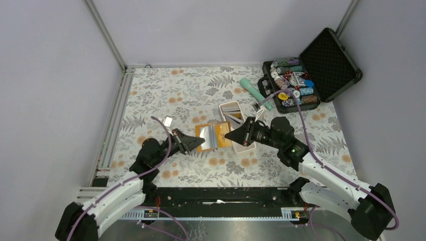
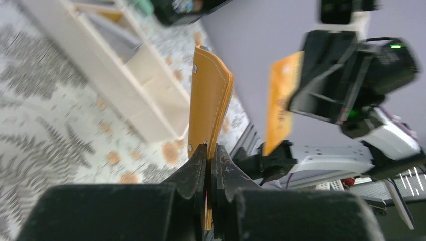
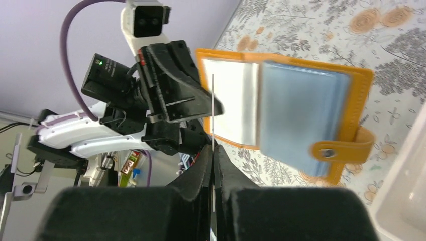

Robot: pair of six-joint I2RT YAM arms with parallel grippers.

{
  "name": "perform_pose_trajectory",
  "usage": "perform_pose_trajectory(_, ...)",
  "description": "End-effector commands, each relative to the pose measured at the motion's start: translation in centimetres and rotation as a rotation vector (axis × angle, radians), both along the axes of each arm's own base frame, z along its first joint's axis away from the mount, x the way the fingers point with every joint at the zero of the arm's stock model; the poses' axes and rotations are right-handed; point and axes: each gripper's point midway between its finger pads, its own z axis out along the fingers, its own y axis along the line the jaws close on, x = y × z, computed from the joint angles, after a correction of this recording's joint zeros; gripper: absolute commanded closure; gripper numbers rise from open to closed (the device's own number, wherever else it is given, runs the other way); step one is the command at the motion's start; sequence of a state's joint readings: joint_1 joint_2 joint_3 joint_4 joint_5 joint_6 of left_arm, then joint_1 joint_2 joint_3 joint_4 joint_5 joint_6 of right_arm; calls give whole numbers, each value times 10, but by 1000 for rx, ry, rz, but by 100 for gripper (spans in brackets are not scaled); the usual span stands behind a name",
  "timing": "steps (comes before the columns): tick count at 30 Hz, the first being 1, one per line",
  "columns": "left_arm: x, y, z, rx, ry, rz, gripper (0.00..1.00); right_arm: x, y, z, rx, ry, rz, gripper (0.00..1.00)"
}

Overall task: Put the credit cards into the card holder
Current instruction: Insert the credit card into the card holder.

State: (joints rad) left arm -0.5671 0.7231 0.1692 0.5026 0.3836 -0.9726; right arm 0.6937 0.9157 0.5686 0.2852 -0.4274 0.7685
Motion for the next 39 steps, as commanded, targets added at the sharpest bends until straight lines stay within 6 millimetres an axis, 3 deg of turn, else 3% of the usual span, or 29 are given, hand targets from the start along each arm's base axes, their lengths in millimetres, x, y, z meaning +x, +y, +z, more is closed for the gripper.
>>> perform_pose_trajectory(1, -18, 6, 54, -119, -209, -36, 100, 1, 7, 42, 110, -121, -14, 100)
perform_pose_trajectory(10, -54, 7, 116, -236, -352, -166, 100, -13, -2, 85, 243, -292, -18, 100)
perform_pose_trajectory(16, -68, 6, 141, -315, -398, -244, 100, -19, -4, 95, 244, -385, -9, 100)
perform_pose_trajectory(32, -83, 9, 165, -366, -458, -295, 100, -17, 0, 92, 244, -408, -25, 100)
perform_pose_trajectory(39, -71, 8, 154, -321, -426, -238, 100, -7, -19, 100, 158, -458, -134, 100)
